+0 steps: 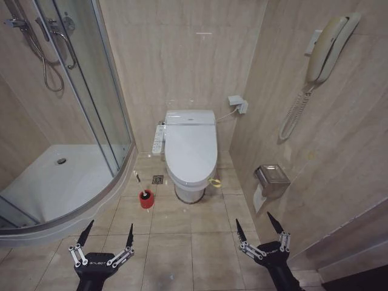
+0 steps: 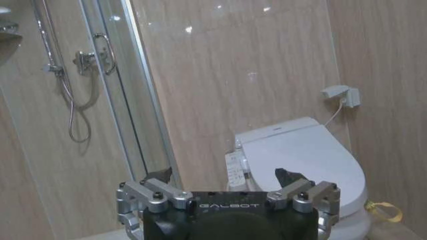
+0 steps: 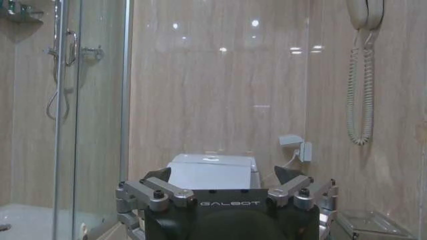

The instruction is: Open the toilet lid, clean the toilet bowl with a toilet brush, close the toilet lid, and flush.

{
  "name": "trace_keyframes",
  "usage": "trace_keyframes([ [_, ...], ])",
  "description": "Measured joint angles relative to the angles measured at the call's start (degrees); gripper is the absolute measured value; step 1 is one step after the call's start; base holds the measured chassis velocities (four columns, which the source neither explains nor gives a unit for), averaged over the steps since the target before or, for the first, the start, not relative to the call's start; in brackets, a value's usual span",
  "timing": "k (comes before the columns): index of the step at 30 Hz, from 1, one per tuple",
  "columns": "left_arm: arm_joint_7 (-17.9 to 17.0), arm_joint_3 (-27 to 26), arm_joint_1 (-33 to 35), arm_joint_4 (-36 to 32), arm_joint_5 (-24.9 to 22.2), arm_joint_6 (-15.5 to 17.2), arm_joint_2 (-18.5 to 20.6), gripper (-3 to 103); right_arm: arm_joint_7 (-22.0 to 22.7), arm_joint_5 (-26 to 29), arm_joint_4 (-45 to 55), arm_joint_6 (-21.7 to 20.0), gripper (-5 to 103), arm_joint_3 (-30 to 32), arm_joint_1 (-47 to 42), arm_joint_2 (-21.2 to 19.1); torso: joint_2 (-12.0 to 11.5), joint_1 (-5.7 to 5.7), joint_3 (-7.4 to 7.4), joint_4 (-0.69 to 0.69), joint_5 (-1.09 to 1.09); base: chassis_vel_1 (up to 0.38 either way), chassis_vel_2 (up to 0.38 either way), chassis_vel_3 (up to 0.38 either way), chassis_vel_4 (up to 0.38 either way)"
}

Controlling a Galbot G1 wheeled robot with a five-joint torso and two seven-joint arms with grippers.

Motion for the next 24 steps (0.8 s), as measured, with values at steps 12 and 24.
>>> trace_keyframes([
  [12,0.0,0.0,0.0,0.0,0.0,0.0,0.0,100,-0.3,0.1,-0.5,0.1,100,-0.3,0.3,-0.1,0.0,0.0,0.0,0.0,0.0,0.0,0.0,0.0,0.0],
  [24,0.0,0.0,0.0,0.0,0.0,0.0,0.0,100,-0.7,1.5,-0.8,0.6,100,-0.3,0.6,-0.2,0.0,0.0,0.0,0.0,0.0,0.0,0.0,0.0,0.0],
])
